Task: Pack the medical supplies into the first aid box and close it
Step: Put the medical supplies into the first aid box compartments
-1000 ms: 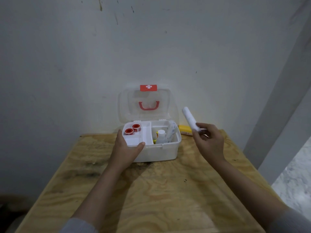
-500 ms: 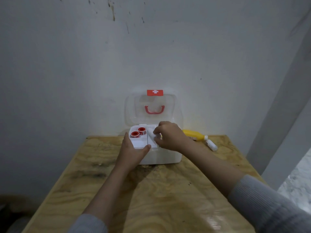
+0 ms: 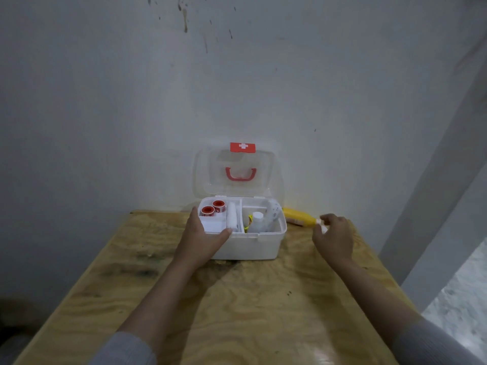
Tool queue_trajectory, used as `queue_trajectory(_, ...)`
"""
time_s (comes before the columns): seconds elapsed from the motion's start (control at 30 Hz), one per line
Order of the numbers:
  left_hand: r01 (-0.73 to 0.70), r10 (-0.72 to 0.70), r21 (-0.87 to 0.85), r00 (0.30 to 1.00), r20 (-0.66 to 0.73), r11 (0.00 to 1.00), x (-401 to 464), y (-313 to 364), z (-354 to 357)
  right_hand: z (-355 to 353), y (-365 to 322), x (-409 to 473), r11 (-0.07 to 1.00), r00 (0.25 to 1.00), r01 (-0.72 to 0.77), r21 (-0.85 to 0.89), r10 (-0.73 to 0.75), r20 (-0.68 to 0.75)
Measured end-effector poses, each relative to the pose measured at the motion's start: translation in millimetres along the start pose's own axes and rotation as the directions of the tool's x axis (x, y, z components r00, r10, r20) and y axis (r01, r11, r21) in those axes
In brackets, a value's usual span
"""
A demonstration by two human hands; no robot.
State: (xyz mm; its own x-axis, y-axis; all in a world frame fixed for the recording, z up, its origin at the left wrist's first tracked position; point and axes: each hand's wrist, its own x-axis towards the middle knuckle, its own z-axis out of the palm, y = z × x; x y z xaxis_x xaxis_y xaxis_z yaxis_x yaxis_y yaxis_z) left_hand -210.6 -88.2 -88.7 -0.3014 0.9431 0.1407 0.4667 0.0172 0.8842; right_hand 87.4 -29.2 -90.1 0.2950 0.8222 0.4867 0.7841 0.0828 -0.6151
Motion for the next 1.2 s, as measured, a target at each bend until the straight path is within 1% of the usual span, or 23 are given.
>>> queue_trajectory(0.1,-0.001,0.001,-0.003,1.0,-0.002,1.0,-1,0,0,7,34,-9,0.974,0.978,-0.208,-0.085,0.208,-0.013)
queue_trajectory(0.17,-0.009,0.009,-0.011,1.0,-0.008,1.0,-2,0,0,11,43,-11,0.946,0.949,-0.314,-0.08,0.315,-0.004)
queue_trajectory(0.2,-0.016,0.016,-0.016,1.0,-0.013,1.0,-2,0,0,12,45,-10,0.936,0.939,-0.343,-0.076,0.345,0.007)
queue_trajectory(0.3,-0.034,0.034,-0.021,0.999,-0.025,0.999,-1,1,1,15,46,-5,0.929,0.932,-0.349,-0.119,0.358,0.057)
queue_trajectory(0.4,-0.038,0.037,-0.018,0.999,-0.029,0.999,-1,2,1,16,48,-1,0.915,0.919,-0.372,-0.152,0.387,0.075)
queue_trajectory(0.5,-0.039,0.039,-0.015,0.999,-0.038,0.999,-2,4,1,16,47,2,0.915,0.926,-0.345,-0.21,0.368,0.081)
queue_trajectory(0.57,-0.036,0.036,-0.01,0.998,-0.042,0.999,-3,5,2,14,46,2,0.922,0.928,-0.355,-0.153,0.367,0.058)
queue_trajectory(0.63,-0.032,0.032,-0.01,0.999,-0.041,0.999,-3,5,1,13,43,-2,0.924,0.924,-0.381,0.038,0.38,0.026)
queue_trajectory(0.7,-0.033,0.032,-0.017,0.999,-0.035,0.999,-3,5,1,11,32,-10,0.909,0.946,-0.311,0.277,0.325,-0.007)
queue_trajectory(0.73,-0.038,0.037,-0.019,0.999,-0.034,0.999,-4,6,1,9,22,-14,0.9,0.96,-0.252,0.355,0.279,-0.027)
queue_trajectory(0.83,-0.051,0.05,-0.018,0.998,-0.032,0.999,-3,7,1,-4,-24,-23,0.878,0.994,-0.032,0.478,0.075,-0.073)
queue_trajectory(0.9,-0.05,0.05,-0.03,0.999,-0.016,0.998,-2,7,0,-15,-59,-26,0.847,0.995,0.1,0.522,-0.087,-0.05)
queue_trajectory(0.97,-0.043,0.044,-0.039,0.999,0.011,0.998,0,7,-2,-23,-91,-26,0.83,0.964,0.227,0.509,-0.268,0.006)
queue_trajectory(1.03,-0.03,0.031,-0.041,0.999,0.042,0.999,2,6,-5,-21,-117,-23,0.835,0.895,0.349,0.425,-0.431,0.113)
queue_trajectory(1.07,-0.03,0.032,-0.045,0.998,0.053,0.999,2,7,-6,-17,-129,-21,0.839,0.853,0.403,0.366,-0.489,0.183)
queue_trajectory(1.13,-0.045,0.048,-0.054,0.996,0.072,0.998,1,7,-8,-6,-149,-18,0.845,0.791,0.46,0.272,-0.529,0.307)
queue_trajectory(1.2,-0.064,0.07,-0.071,0.994,0.088,0.995,0,9,-8,6,-165,-17,0.86,0.755,0.461,0.221,-0.511,0.411)
